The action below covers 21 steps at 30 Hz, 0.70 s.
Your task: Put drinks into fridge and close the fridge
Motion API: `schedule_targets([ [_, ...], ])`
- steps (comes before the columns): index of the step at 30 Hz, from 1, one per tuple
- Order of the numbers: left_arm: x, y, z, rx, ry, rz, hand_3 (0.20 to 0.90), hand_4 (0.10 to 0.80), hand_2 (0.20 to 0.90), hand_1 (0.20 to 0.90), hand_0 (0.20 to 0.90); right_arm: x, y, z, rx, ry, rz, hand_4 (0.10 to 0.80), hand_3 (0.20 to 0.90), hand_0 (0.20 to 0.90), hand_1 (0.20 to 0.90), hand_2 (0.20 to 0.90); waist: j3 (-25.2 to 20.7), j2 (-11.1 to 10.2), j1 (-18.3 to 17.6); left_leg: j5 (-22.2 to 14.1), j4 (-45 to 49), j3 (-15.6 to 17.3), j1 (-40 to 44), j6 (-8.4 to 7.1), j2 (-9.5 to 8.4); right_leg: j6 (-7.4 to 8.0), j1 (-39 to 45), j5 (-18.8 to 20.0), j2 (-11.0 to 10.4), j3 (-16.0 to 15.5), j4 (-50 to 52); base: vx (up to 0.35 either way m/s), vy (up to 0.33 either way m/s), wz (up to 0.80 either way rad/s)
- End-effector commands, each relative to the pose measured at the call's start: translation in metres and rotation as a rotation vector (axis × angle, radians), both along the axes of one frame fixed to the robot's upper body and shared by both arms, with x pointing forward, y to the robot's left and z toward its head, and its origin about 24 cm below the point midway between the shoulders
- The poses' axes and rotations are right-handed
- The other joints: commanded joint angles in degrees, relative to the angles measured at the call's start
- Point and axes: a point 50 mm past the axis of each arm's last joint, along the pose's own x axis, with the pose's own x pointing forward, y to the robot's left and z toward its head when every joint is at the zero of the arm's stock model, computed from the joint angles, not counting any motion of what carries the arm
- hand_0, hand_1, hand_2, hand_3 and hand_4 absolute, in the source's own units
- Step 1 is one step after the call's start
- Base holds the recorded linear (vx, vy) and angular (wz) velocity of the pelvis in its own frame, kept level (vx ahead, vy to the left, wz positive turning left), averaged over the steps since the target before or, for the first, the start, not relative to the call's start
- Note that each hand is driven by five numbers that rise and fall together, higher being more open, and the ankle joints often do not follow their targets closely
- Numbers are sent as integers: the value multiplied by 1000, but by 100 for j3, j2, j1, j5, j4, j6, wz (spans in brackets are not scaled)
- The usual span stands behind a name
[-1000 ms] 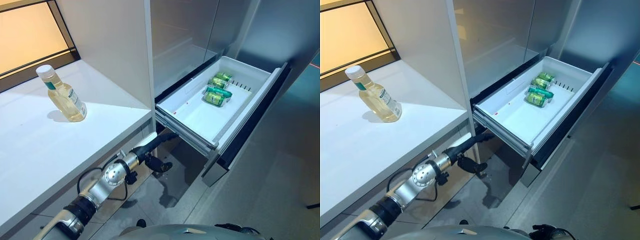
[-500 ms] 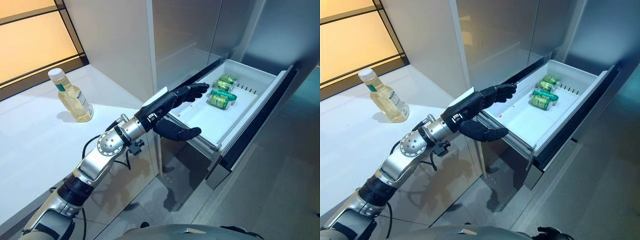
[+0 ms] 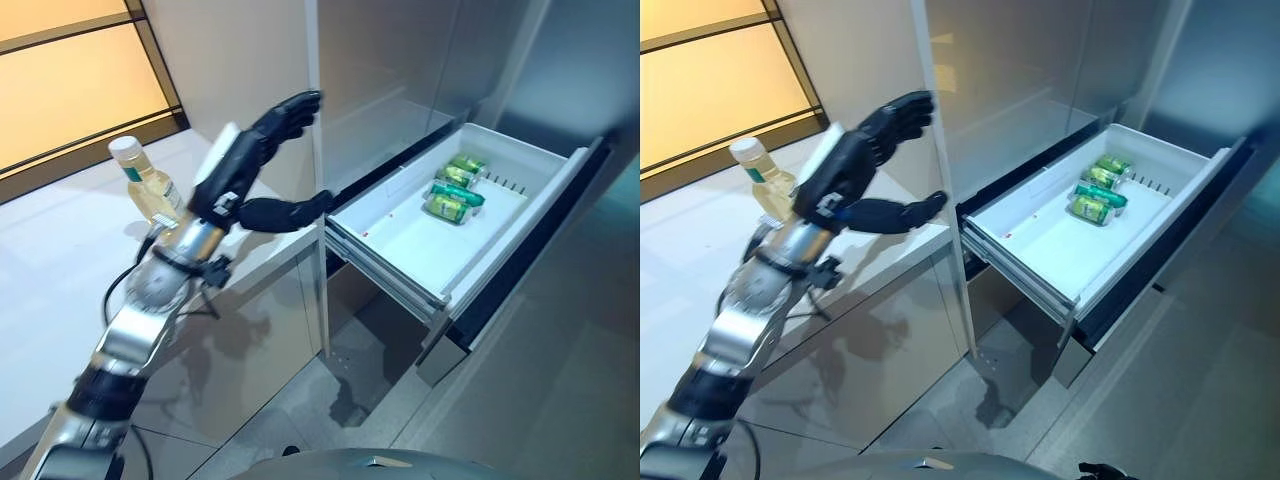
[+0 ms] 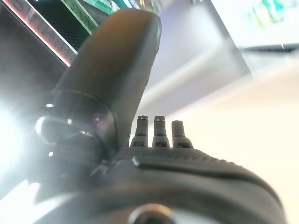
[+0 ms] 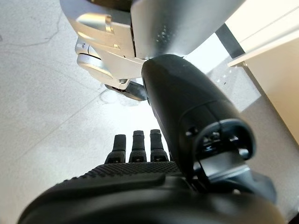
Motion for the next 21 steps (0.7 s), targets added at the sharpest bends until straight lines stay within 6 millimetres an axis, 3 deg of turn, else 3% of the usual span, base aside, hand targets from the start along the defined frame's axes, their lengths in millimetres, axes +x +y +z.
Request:
schedule_targets([
  [1,-26,11,62,-82,-393,-52,900,800,900,900,900,18,28,-4,99,-64,-44,800,900,900,900,900,181,-157,295,-540,10,99,119,363,-406,251,-115,87,-111,13,154,16,-4,14],
  [11,-38,27,73,-189,-485,44,900,800,900,900,900,14,25,-5,106,-52,-61,800,900,900,900,900,70,-190,347,-566,10,53,122,350,-413,238,-91,58,-109,-30,126,20,-4,10],
  [21,-18,59,57,-223,-393,440,900,800,900,900,900,16,22,-3,108,-42,-43,800,900,900,900,900,28,-184,285,-574,10,73,148,358,-420,231,-95,58,-90,41,125,0,0,0],
])
